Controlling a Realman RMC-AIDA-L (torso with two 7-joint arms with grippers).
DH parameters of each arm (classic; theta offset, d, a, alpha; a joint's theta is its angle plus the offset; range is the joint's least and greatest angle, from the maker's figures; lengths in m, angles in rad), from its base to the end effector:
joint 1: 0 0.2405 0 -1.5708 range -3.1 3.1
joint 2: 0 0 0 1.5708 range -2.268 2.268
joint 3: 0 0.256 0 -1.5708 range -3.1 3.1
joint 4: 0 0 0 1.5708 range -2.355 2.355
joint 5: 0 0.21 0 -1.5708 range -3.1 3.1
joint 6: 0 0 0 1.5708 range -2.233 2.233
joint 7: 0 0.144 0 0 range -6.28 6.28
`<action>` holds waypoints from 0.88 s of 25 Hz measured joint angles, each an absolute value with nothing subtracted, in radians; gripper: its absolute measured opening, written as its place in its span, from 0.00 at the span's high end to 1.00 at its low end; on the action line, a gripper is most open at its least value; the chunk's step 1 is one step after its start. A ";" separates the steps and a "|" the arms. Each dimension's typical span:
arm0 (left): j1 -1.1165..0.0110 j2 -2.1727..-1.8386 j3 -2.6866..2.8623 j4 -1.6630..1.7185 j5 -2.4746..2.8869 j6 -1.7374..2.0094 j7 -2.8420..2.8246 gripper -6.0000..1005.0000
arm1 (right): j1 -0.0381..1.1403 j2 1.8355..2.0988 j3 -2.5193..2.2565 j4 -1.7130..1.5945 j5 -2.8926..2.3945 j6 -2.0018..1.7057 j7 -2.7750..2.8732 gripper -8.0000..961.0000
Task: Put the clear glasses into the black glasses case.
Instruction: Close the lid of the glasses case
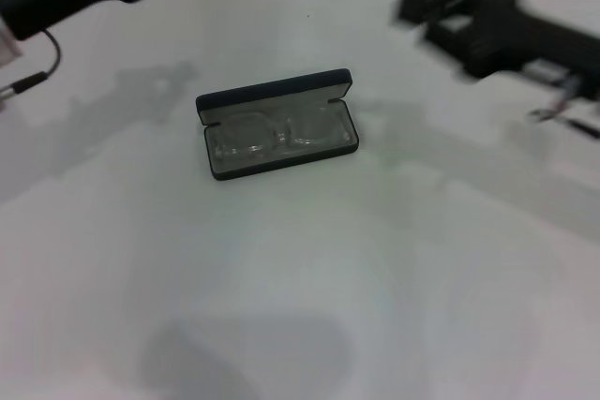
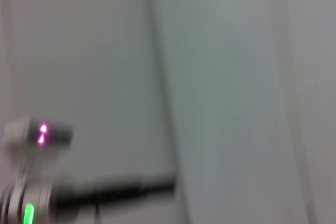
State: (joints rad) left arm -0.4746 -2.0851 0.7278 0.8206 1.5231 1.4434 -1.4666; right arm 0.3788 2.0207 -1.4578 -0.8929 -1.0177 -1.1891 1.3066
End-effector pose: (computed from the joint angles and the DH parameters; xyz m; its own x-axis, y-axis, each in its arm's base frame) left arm -0.2286 0.3656 0.0694 0.5823 0.1225 0.8037 0.5663 -0.7705 -0.2928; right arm 0.1761 0.3506 0.0046 0.6230 -0.0838 -0.7777 -0.4134 -0.8793 -0.2364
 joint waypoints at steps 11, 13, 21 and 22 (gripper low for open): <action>-0.597 -2.092 1.001 0.647 1.579 1.064 -1.415 0.90 | 0.405 2.021 -1.253 -0.644 -0.976 -1.449 1.291 0.80; -0.614 -2.093 1.038 0.619 1.577 1.016 -1.408 0.90 | 0.417 2.022 -1.261 -0.626 -0.976 -1.450 1.290 0.80; -0.625 -2.094 1.072 0.572 1.575 0.968 -1.404 0.90 | 0.452 2.020 -1.282 -0.602 -0.977 -1.455 1.288 0.80; -0.625 -2.094 1.072 0.565 1.575 0.965 -1.404 0.90 | 0.453 2.020 -1.282 -0.604 -0.977 -1.454 1.288 0.80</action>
